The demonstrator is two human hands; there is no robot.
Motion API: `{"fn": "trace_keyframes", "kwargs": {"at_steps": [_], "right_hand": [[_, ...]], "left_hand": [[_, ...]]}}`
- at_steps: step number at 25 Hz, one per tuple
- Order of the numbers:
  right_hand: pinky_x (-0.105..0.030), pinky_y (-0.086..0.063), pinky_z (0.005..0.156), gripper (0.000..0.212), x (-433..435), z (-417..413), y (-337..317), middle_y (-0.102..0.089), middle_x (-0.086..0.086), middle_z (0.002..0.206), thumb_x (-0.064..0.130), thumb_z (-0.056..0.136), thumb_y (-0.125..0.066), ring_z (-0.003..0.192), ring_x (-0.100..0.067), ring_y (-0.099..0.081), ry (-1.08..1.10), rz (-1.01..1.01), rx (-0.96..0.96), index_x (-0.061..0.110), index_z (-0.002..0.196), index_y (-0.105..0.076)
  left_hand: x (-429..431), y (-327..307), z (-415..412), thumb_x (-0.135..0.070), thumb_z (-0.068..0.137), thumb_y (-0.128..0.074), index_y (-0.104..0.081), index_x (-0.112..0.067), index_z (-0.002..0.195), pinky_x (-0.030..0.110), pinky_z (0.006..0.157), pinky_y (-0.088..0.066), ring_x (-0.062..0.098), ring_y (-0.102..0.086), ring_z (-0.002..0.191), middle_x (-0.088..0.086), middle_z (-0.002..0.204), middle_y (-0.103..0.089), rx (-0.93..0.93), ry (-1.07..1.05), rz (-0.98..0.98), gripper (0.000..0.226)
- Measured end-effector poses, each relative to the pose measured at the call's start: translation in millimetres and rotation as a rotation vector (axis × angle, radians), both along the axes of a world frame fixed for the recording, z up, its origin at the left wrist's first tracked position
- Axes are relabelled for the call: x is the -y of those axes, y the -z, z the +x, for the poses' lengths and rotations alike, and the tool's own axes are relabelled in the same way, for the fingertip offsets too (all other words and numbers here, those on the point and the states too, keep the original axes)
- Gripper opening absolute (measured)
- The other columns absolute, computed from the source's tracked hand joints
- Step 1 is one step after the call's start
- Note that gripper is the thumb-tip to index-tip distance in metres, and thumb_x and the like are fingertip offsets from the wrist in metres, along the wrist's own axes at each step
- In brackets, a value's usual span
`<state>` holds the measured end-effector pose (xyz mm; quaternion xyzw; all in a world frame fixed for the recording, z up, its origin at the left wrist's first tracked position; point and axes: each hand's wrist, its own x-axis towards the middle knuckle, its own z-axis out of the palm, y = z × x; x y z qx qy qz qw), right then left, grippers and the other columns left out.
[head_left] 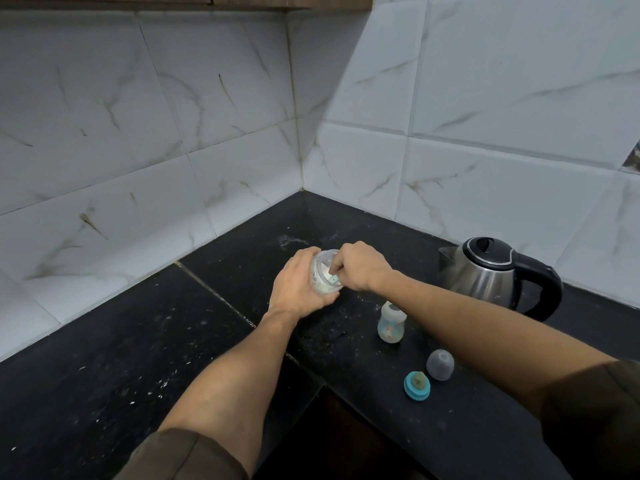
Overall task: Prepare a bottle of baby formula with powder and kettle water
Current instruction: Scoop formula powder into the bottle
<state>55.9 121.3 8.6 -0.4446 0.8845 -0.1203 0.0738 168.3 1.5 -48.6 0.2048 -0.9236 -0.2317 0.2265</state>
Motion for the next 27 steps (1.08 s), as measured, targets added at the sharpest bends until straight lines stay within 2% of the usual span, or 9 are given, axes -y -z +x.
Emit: {"fn": "trace_keyframes", "kwargs": {"at_steps": [2, 6, 9, 11, 17, 21, 23, 25, 27], "right_hand": [[-0.034, -0.06, 0.087, 0.033, 0, -5, -3, -0.078, 0.009, 0.109, 0.006, 0.087, -0.065, 0.099, -0.016, -0.071, 0.049, -0.086, 0.088, 0.027, 0.103, -0.084], [-0.03, -0.059, 0.08, 0.034, -4, -8, -16, -0.07, 0.015, 0.083, 0.002, 0.086, -0.061, 0.071, -0.006, -0.063, 0.112, -0.244, 0.162, 0.025, 0.095, -0.085], [-0.031, -0.059, 0.08, 0.036, -5, -9, -17, -0.073, 0.01, 0.085, 0.004, 0.086, -0.056, 0.081, -0.012, -0.068, 0.116, -0.32, 0.136, 0.027, 0.093, -0.083], [-0.032, -0.06, 0.082, 0.029, -7, -10, -12, -0.072, 0.01, 0.082, 0.006, 0.09, -0.06, 0.085, -0.013, -0.07, 0.114, -0.336, 0.121, 0.026, 0.094, -0.081], [-0.027, -0.056, 0.081, 0.014, -12, -11, -4, -0.067, 0.015, 0.077, 0.016, 0.095, -0.07, 0.076, -0.006, -0.065, 0.039, -0.41, 0.065, 0.025, 0.099, -0.081], [-0.024, -0.053, 0.079, 0.014, -13, -9, -4, -0.068, 0.014, 0.076, 0.015, 0.095, -0.07, 0.074, -0.005, -0.065, 0.018, -0.418, 0.063, 0.023, 0.1, -0.081], [-0.026, -0.058, 0.074, 0.014, -12, -8, -4, -0.071, 0.012, 0.071, 0.013, 0.094, -0.07, 0.069, -0.007, -0.069, 0.051, -0.429, 0.133, 0.022, 0.094, -0.081], [-0.029, -0.062, 0.064, 0.015, -11, -8, -6, -0.075, 0.001, 0.069, 0.008, 0.092, -0.071, 0.067, -0.017, -0.075, 0.134, -0.438, 0.313, 0.02, 0.087, -0.08], [-0.027, -0.061, 0.057, 0.015, -9, -9, -7, -0.078, -0.007, 0.075, 0.001, 0.089, -0.071, 0.066, -0.018, -0.075, 0.249, -0.456, 0.523, 0.014, 0.086, -0.079]], "left_hand": [[2, -1, 1, -0.056, 0.057, -0.086, -0.049, -0.03, 0.134, 0.032, 0.094, -0.052, 0.009, -0.059, 0.109, -0.014, 0.125, -0.058, -0.002, -0.05, 0.034, 0.089], [6, 0, 1, -0.056, 0.056, -0.087, -0.049, -0.031, 0.131, 0.035, 0.093, -0.053, 0.012, -0.059, 0.109, -0.014, 0.124, -0.059, 0.006, -0.101, 0.05, 0.088], [6, -1, 0, -0.056, 0.054, -0.088, -0.049, -0.033, 0.128, 0.037, 0.093, -0.054, 0.012, -0.06, 0.109, -0.015, 0.122, -0.06, 0.002, -0.128, 0.065, 0.087], [8, -2, 0, -0.056, 0.052, -0.088, -0.049, -0.035, 0.126, 0.036, 0.092, -0.054, 0.011, -0.061, 0.107, -0.017, 0.119, -0.061, -0.023, -0.154, 0.098, 0.086], [11, -4, 4, -0.054, 0.052, -0.089, -0.048, -0.036, 0.126, 0.036, 0.092, -0.055, 0.01, -0.063, 0.105, -0.018, 0.115, -0.062, -0.077, -0.19, 0.19, 0.086], [10, -5, 5, -0.054, 0.052, -0.089, -0.049, -0.036, 0.126, 0.036, 0.092, -0.055, 0.011, -0.064, 0.104, -0.018, 0.114, -0.062, -0.073, -0.191, 0.205, 0.086], [11, -4, 6, -0.055, 0.052, -0.088, -0.049, -0.035, 0.126, 0.035, 0.092, -0.055, 0.011, -0.064, 0.103, -0.018, 0.113, -0.063, -0.062, -0.193, 0.214, 0.086], [11, -4, 6, -0.057, 0.05, -0.088, -0.049, -0.036, 0.126, 0.035, 0.092, -0.055, 0.011, -0.064, 0.103, -0.018, 0.113, -0.063, -0.042, -0.187, 0.22, 0.088], [11, -2, 8, -0.059, 0.05, -0.087, -0.048, -0.036, 0.126, 0.035, 0.091, -0.056, 0.01, -0.064, 0.102, -0.018, 0.111, -0.063, -0.006, -0.185, 0.231, 0.088]]}}
